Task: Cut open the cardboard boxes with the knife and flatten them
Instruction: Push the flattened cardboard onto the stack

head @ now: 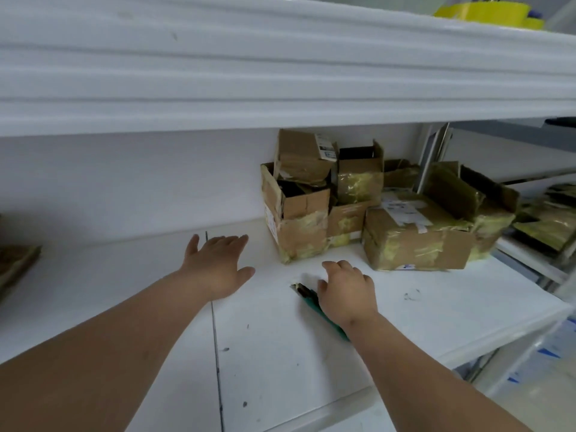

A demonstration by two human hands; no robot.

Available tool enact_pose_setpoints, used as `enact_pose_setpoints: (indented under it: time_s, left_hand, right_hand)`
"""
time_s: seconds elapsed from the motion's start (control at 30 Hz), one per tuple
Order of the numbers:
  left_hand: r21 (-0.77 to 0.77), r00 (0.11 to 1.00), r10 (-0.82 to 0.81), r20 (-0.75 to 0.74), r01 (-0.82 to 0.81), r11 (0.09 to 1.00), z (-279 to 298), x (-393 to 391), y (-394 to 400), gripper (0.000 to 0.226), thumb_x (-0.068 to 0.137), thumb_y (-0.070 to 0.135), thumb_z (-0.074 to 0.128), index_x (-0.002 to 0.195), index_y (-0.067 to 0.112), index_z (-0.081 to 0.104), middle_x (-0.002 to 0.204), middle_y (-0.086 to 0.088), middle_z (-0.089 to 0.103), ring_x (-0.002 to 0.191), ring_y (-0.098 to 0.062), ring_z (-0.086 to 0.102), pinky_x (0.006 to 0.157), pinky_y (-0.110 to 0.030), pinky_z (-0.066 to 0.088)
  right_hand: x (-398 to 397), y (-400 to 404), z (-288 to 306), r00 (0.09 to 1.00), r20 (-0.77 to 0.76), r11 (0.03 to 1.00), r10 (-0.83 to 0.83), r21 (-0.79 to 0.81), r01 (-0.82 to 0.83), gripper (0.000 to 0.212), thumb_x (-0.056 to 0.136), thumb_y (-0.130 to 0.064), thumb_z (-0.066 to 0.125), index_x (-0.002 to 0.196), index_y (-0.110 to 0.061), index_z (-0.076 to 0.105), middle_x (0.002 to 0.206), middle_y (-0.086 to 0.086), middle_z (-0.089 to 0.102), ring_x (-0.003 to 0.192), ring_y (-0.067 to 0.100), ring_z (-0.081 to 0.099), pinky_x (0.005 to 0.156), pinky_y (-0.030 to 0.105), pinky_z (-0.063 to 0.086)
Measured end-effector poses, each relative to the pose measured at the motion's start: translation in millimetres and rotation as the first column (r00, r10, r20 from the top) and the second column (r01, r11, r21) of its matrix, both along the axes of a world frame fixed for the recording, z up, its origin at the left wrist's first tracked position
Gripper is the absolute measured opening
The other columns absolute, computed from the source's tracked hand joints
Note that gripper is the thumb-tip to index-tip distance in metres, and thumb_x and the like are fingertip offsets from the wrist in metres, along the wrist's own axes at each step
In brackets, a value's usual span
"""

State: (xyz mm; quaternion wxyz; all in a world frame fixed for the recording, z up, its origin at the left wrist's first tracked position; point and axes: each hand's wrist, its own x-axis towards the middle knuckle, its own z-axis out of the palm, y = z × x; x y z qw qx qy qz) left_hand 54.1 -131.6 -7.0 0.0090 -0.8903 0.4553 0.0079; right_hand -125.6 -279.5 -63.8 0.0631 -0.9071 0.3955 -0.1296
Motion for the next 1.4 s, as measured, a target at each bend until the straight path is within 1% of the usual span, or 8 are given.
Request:
enact_pose_setpoints:
  time_s: [0.4, 0.63, 0.8, 0.9, 1.0, 1.13, 1.2, 1.4]
  left_hand:
    - [-0.311, 0.989, 0.089, -0.115, -0.121, 0.943, 43.6, 6.8, -77.8, 0.074, 0.097, 0.055, 0.042, 0.156, 0.028, 0.007, 0.160, 0.002, 0.026, 0.146, -0.020, 0.027, 0.120, -0.051, 0.013]
    - [-0.220, 0.977, 0.190, 0.101, -0.164, 0.962, 78.6, -2.6, -119.3, 0.069, 0.099, 0.058, 0.024, 0.156, 0.026, 0.002, 0.163, 0.003, 0.017, 0.148, -0.025, 0.020, 0.119, -0.056, 0.000]
    - [-0.251, 0.965, 0.260, -0.039, -0.261, 0.932, 90.8, -1.8, -143.9, 0.075, 0.099, 0.055, 0.031, 0.156, 0.024, -0.006, 0.159, -0.003, 0.029, 0.142, -0.030, 0.034, 0.117, -0.056, 0.011]
    - [-0.414, 0.920, 0.167, -0.354, -0.314, 0.855, 101.5, -8.3, -157.8, 0.074, 0.100, 0.037, 0.049, 0.156, 0.016, 0.005, 0.125, -0.007, 0.055, 0.106, -0.025, 0.055, 0.090, -0.036, 0.043]
    - [-0.550, 0.809, 0.003, -0.588, -0.403, 0.731, 105.2, -12.7, -167.8, 0.043, 0.098, 0.018, 0.054, 0.139, 0.016, 0.044, 0.122, -0.007, 0.056, 0.086, -0.010, 0.050, 0.071, -0.019, 0.039]
    - [-0.656, 0.733, -0.114, -0.671, -0.515, 0.552, 113.0, -13.5, -167.7, 0.042, 0.096, 0.013, 0.057, 0.137, 0.012, 0.049, 0.114, -0.001, 0.057, 0.107, -0.019, 0.052, 0.084, -0.021, 0.039]
    - [-0.674, 0.695, -0.153, -0.703, -0.581, 0.457, 120.1, -18.1, -163.5, 0.013, 0.095, 0.010, 0.058, 0.105, 0.017, 0.062, 0.103, 0.000, 0.058, 0.096, -0.015, 0.056, 0.071, -0.014, 0.043]
    - [-0.734, 0.723, -0.177, -0.668, -0.601, 0.316, 128.2, -21.2, -137.8, 0.010, 0.090, 0.010, 0.061, 0.093, 0.019, 0.058, 0.086, 0.005, 0.054, 0.071, -0.007, 0.040, 0.059, -0.018, 0.030]
  right_hand:
    - [30.8, -80.2, 61.6, 0.904, 0.422, 0.985, 0.064, 0.116, -0.124, 0.044, 0.099, -0.025, 0.048, 0.142, -0.016, 0.048, 0.141, 0.007, 0.046, 0.130, 0.028, 0.044, 0.098, 0.037, 0.041]
    - [62.6, -129.0, 107.2, 0.918, 0.364, 0.974, 0.160, 0.095, -0.207, 0.061, 0.099, -0.032, 0.049, 0.154, -0.022, 0.024, 0.152, 0.010, 0.034, 0.136, 0.032, 0.040, 0.110, 0.049, 0.039]
    - [86.3, -148.5, 121.1, 0.844, 0.526, 0.881, 0.108, 0.343, -0.326, 0.070, 0.089, -0.009, 0.057, 0.150, -0.023, 0.027, 0.136, 0.009, 0.051, 0.117, 0.028, 0.055, 0.078, 0.034, 0.053]
    - [92.1, -154.3, 127.5, 0.826, 0.558, 0.835, 0.076, 0.417, -0.359, 0.065, 0.092, -0.004, 0.052, 0.150, -0.022, 0.028, 0.128, 0.007, 0.055, 0.102, 0.023, 0.056, 0.074, 0.030, 0.044]
    - [94.3, -156.3, 125.4, 0.811, 0.581, 0.811, 0.068, 0.442, -0.384, 0.063, 0.093, -0.004, 0.051, 0.150, -0.021, 0.031, 0.130, 0.007, 0.054, 0.103, 0.022, 0.053, 0.076, 0.028, 0.042]
    - [89.4, -155.7, 122.3, 0.719, 0.695, 0.765, -0.001, 0.463, -0.447, 0.065, 0.091, 0.002, 0.050, 0.150, -0.020, 0.032, 0.125, 0.006, 0.057, 0.089, 0.013, 0.058, 0.054, 0.018, 0.045]
    - [84.9, -151.6, 124.8, 0.650, 0.760, 0.751, -0.009, 0.435, -0.497, 0.066, 0.091, 0.007, 0.049, 0.149, -0.016, 0.030, 0.111, 0.000, 0.058, 0.079, 0.004, 0.054, 0.046, 0.008, 0.042]
    - [78.3, -115.6, 136.6, 0.492, 0.866, 0.771, 0.091, 0.251, -0.585, 0.056, 0.091, 0.005, 0.052, 0.140, -0.015, 0.034, 0.098, -0.027, 0.046, 0.095, -0.001, 0.057, 0.086, 0.020, 0.051]
